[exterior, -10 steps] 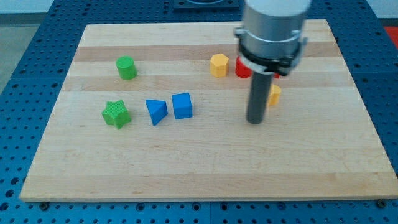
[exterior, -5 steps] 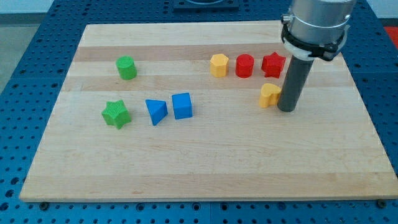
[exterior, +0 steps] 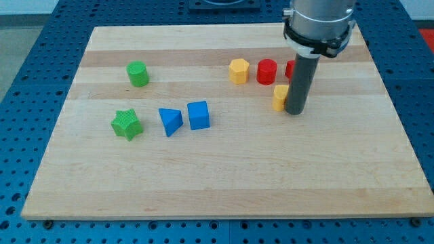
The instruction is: Move the yellow heart towards the blue cube
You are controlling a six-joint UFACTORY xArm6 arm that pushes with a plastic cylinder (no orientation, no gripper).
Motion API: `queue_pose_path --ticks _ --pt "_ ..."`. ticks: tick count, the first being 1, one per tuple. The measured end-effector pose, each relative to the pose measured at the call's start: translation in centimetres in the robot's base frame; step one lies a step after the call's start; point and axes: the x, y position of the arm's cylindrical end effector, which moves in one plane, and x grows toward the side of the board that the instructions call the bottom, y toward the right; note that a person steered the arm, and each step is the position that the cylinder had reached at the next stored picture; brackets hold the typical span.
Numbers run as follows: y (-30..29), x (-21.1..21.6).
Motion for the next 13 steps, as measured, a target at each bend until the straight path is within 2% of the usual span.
queue_pose_path --ticks 2,5,8,11,13 --pt "0.0 -1.1" --pt "1.6 -5.0" --pt "1.2 -3.8" --pt "-3.4 -3.9" --pt "-10.0 -4.8"
